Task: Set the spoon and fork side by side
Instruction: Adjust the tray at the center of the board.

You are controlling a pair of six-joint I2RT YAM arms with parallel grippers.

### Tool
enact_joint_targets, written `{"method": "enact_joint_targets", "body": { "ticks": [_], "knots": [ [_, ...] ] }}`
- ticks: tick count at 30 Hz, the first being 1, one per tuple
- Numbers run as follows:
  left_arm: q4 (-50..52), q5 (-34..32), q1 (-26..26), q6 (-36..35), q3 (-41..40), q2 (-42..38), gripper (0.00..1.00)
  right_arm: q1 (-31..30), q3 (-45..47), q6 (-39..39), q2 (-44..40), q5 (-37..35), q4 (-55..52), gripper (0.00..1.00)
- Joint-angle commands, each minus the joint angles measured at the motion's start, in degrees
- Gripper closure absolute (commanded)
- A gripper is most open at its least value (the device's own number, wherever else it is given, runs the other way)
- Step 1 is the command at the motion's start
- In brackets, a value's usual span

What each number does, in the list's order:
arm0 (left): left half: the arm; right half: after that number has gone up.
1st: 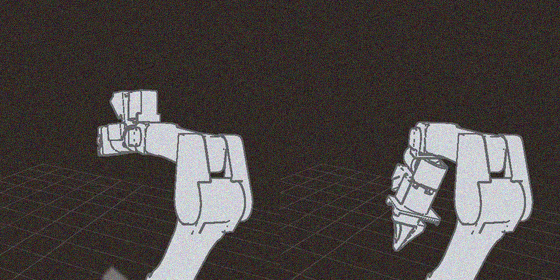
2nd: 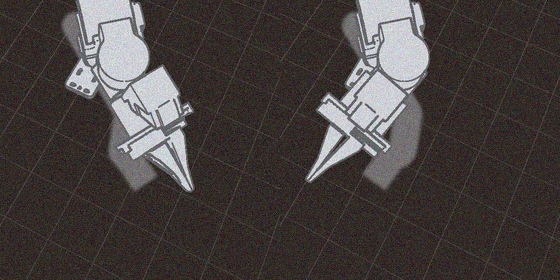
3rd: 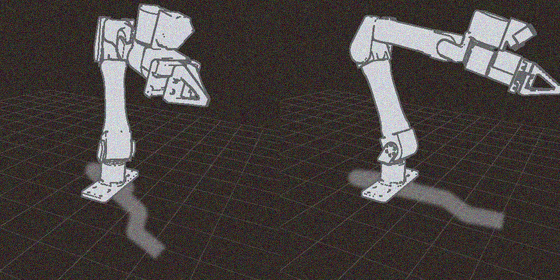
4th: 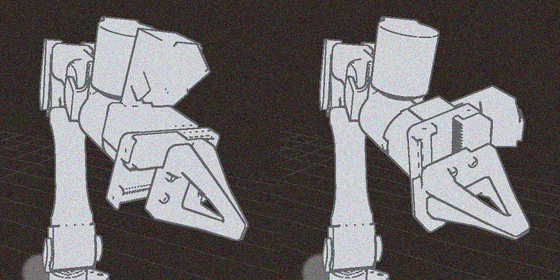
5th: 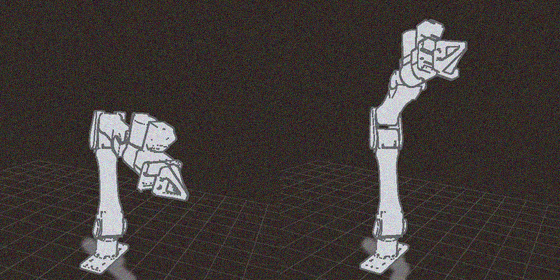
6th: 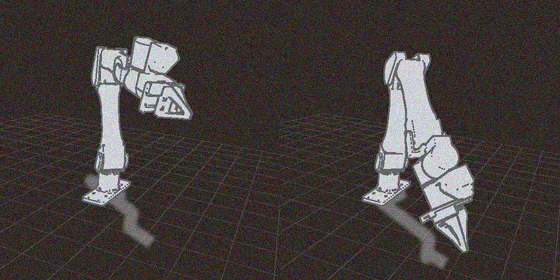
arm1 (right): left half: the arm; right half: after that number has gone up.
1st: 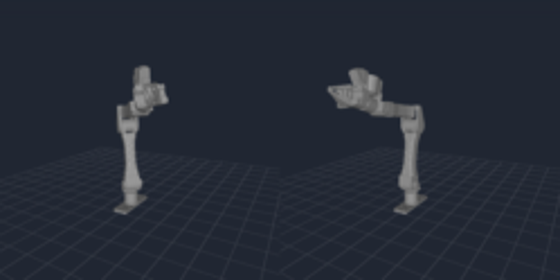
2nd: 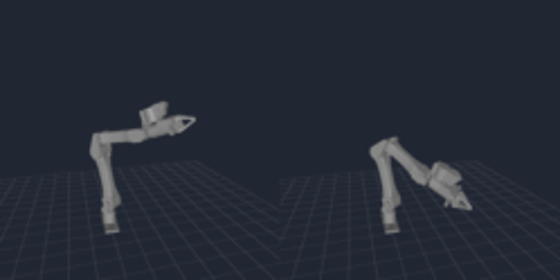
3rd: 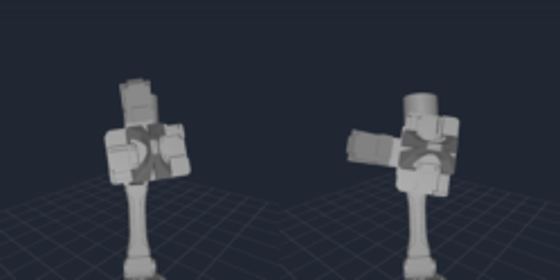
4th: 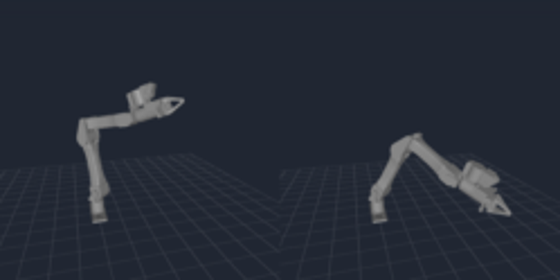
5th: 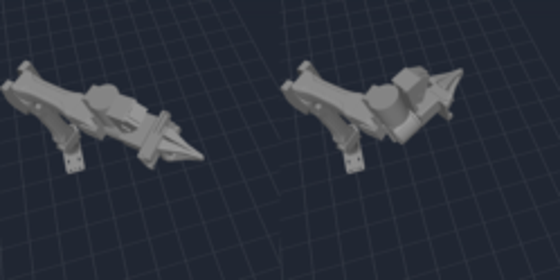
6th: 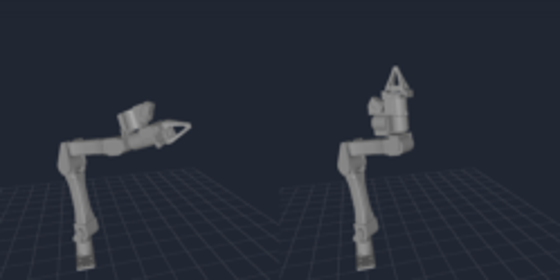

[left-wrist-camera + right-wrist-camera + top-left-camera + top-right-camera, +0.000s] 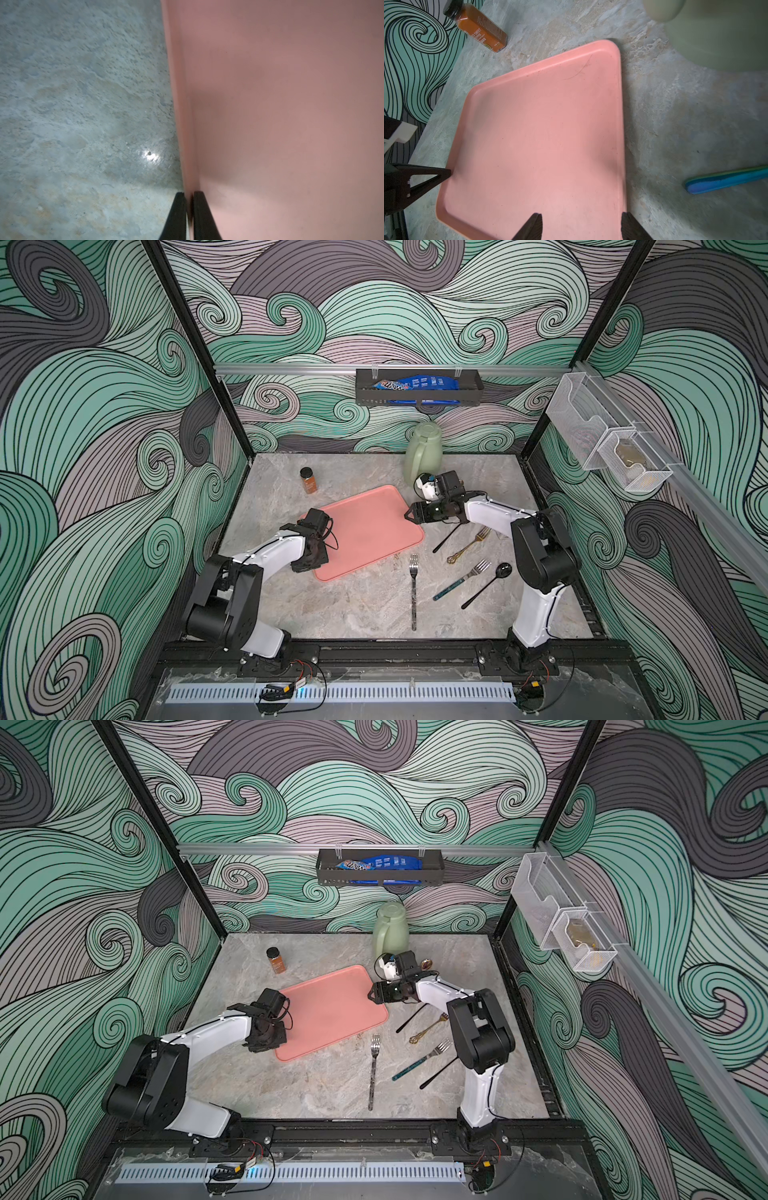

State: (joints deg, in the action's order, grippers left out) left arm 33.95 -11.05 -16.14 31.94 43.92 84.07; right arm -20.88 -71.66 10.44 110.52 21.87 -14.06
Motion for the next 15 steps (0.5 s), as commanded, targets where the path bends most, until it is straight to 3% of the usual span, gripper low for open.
{"method": "enact_joint_targets", "body": {
  "ticks": [1, 11, 15],
  "knots": [
    [0.77, -1.93, 0.23, -2.1, -0.21, -2.06, 0.9, -0.58, -1.22, -2.11, 1.48, 1.76, -2.59, 0.35],
    [-2.66, 1.29, 0.77, -2.2, -2.4, -6.01, 0.82, -1.44, -4.41, -2.6, 5.54, -2.91, -6.42, 0.5],
    [-2.48, 1.62, 1.2, -2.08, -2.5, -6.39, 0.81, -1.5, -4.1, -2.95, 4.31, -4.57, -7.01, 0.49]
  ]
}}
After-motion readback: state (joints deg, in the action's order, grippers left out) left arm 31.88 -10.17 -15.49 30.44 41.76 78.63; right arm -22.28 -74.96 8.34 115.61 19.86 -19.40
